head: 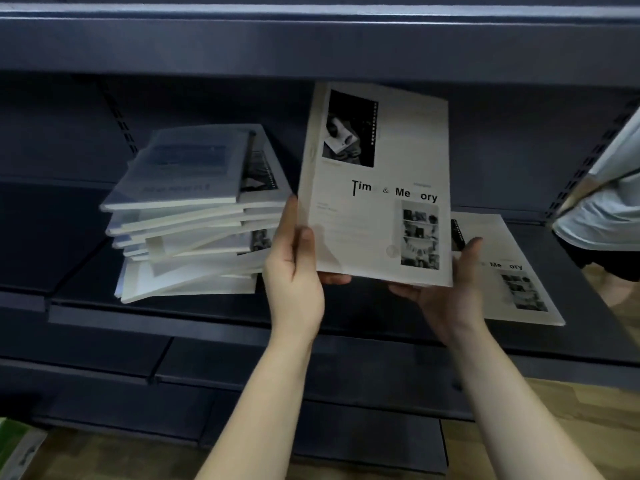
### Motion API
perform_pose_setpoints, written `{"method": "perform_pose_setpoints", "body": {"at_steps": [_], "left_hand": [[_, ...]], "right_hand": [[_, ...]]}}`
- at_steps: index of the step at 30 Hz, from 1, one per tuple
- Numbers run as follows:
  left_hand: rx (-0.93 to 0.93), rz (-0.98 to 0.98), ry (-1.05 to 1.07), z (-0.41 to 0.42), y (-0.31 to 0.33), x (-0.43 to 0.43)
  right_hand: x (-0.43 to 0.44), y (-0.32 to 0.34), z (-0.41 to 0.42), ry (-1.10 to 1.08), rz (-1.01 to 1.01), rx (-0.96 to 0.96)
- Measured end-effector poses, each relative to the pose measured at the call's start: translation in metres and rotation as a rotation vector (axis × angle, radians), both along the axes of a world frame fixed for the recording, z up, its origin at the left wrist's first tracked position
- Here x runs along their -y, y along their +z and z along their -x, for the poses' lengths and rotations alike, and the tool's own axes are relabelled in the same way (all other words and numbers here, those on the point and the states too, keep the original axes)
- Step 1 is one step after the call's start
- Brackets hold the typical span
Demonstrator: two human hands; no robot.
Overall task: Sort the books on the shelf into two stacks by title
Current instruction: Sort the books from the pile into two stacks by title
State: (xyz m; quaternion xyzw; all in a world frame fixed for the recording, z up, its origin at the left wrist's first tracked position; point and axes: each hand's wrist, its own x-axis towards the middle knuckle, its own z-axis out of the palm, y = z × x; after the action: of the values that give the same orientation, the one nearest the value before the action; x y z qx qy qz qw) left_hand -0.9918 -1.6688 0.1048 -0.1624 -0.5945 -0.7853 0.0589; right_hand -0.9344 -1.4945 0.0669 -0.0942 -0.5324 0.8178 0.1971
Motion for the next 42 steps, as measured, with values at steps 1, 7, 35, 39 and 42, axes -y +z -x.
{"method": "perform_pose_setpoints", "body": {"at_steps": [1,7,35,39,42], "left_hand": [[0.009,0.003,-0.003,-0.001,-0.004,-0.005],[0.032,0.126,-0.041,-0.008,-0.029,-0.031],[-0.578,1.242,0.118,-0.016,-0.109,-0.106],[-0.595,1.223,0.148,-0.018,-0.108,-0.105],[-0.582,1.224,0.155,-0.019,-0.109,-0.105]], "right_hand": [[-0.004,0.001,-0.004,-0.017,0.009,0.007],[-0.035,-0.001,-0.024,-0.194,-0.13,0.108],[-0.173,-0.05,-0.086,-0.616,-1.011,0.47],[-0.178,-0.057,-0.082,-0.657,-1.099,0.494],[-0.185,-0.067,-0.078,-0.686,-1.132,0.504]]}}
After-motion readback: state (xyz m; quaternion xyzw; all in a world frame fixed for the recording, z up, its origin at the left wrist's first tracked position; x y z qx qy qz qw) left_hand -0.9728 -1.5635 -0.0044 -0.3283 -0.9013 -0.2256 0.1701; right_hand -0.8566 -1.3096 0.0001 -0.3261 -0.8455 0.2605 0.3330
